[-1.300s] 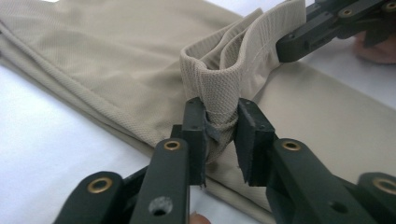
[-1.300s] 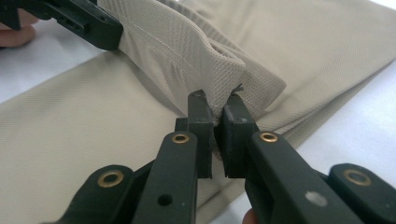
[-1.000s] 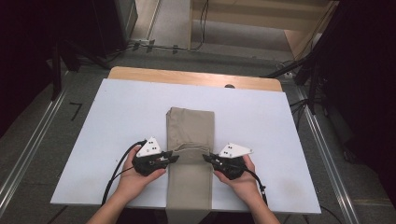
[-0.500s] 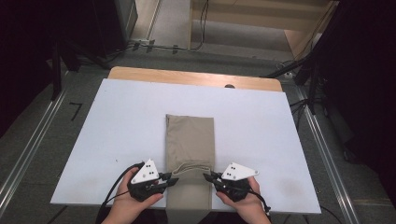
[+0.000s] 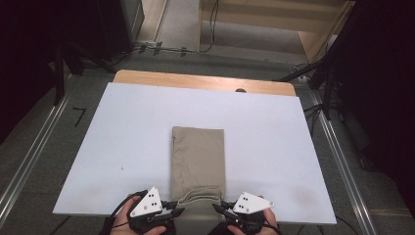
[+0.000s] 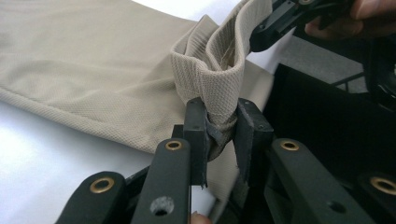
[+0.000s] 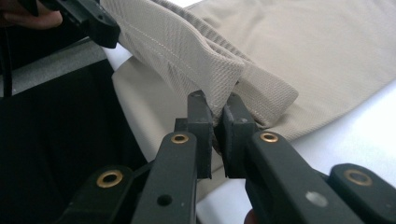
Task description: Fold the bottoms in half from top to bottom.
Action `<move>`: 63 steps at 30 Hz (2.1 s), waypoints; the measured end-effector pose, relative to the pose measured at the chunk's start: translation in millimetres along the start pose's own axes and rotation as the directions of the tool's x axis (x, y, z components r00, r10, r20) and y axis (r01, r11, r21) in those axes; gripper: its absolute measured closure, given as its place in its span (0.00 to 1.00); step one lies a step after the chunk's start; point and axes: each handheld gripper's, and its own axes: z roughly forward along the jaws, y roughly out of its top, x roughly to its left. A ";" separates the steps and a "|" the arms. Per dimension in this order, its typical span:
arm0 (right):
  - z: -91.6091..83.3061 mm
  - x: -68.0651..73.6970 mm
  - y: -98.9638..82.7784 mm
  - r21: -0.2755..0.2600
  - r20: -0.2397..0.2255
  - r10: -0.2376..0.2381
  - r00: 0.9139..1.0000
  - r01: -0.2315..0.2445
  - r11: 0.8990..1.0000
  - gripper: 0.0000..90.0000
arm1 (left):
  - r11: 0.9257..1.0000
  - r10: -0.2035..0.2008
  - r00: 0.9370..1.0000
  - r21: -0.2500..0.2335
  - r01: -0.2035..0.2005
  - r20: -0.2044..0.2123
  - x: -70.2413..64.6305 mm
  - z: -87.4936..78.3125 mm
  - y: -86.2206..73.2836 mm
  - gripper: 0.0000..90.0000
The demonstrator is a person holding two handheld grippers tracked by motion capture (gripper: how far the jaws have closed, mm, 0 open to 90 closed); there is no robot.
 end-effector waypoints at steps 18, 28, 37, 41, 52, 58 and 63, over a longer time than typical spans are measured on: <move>-22.0 -2.2 7.9 -0.048 -0.050 0.073 0.996 -0.075 0.996 0.21 | 0.995 -0.078 0.997 -0.061 0.079 0.020 12.3 -11.6 14.7 0.17; -26.9 -24.5 28.7 -0.081 -0.019 0.099 0.995 -0.100 0.992 0.14 | 0.988 -0.085 0.996 -0.125 0.089 0.036 45.2 -19.0 35.1 0.09; -22.8 -50.7 46.8 -0.102 0.004 0.123 0.992 -0.122 0.987 0.10 | 0.987 -0.074 0.997 -0.138 0.076 0.024 71.4 -8.1 60.1 0.09; -22.3 -65.6 52.0 -0.172 0.053 0.150 0.987 -0.138 0.975 0.10 | 0.989 -0.061 0.998 -0.133 0.063 0.020 84.0 -2.3 67.9 0.08; -10.6 -100.6 71.6 -0.130 0.090 0.138 0.986 -0.126 0.983 0.06 | 0.983 -0.098 0.995 -0.155 0.099 0.013 129.4 4.4 76.9 0.08; 2.7 -128.2 78.8 -0.134 0.092 0.186 0.978 -0.173 0.976 0.00 | 0.981 -0.116 0.993 -0.156 0.112 -0.012 155.3 14.4 79.6 0.08; 28.4 -140.7 83.7 -0.080 0.097 0.185 0.978 -0.178 0.981 0.00 | 0.984 -0.138 0.990 -0.116 0.134 -0.022 174.7 30.7 80.6 0.00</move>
